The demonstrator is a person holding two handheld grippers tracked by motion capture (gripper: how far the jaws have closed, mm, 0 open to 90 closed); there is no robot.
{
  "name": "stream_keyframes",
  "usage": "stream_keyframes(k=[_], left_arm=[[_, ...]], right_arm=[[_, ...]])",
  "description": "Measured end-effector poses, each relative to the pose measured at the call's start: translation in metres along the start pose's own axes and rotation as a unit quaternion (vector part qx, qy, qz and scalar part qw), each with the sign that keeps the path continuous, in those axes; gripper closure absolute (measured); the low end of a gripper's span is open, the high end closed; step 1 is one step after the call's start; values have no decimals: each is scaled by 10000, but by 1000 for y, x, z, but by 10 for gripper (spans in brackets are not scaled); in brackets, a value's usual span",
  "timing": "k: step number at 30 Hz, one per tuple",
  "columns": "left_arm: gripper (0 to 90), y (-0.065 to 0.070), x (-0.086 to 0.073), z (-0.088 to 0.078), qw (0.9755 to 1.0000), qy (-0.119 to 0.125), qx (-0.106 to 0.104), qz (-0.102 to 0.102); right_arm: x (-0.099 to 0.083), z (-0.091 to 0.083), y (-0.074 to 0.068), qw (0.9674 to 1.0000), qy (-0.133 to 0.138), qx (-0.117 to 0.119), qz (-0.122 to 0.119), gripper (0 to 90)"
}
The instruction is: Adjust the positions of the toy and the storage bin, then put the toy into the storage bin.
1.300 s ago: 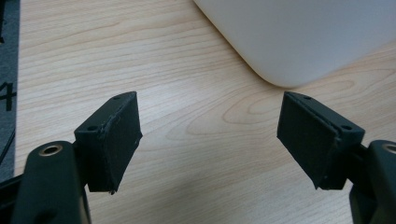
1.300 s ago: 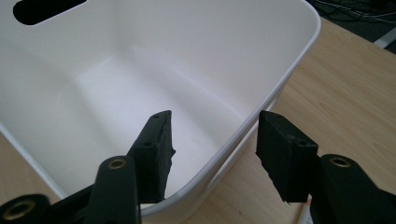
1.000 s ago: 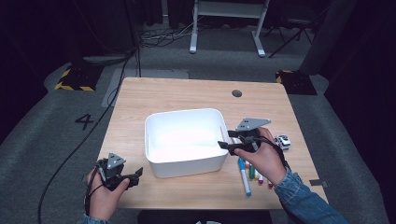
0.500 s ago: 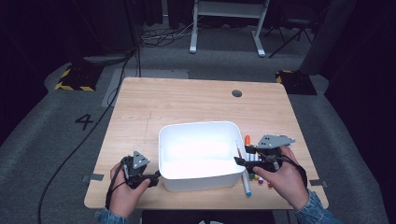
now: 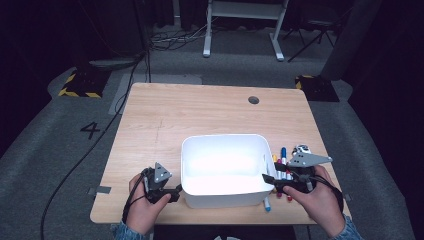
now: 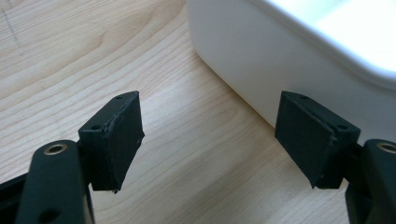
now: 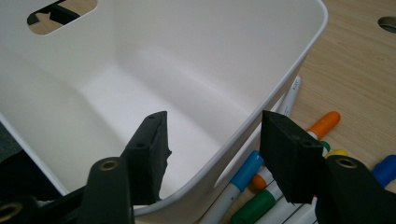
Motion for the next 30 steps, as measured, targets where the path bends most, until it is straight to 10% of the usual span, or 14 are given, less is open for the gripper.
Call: stream_keyframes(k=[18, 30], left_arm=[[211, -24, -15, 2, 9994, -246, 247, -48], [209, -47, -23, 6, 9986, -329, 394, -124]], right_arm=[[7, -35, 27, 9982, 339, -461, 190, 433], [-37, -63, 70, 9926, -70, -1051, 598, 526]])
Point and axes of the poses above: each handheld gripper's, and its own axes: z roughly forward along the jaws, x roughly out of its top, y roughly to its right, the point moved 7 cm from there along z, roughly forward along the jaws, and after that the axes turned 8 degrees about -z, right-handed, at the moved point
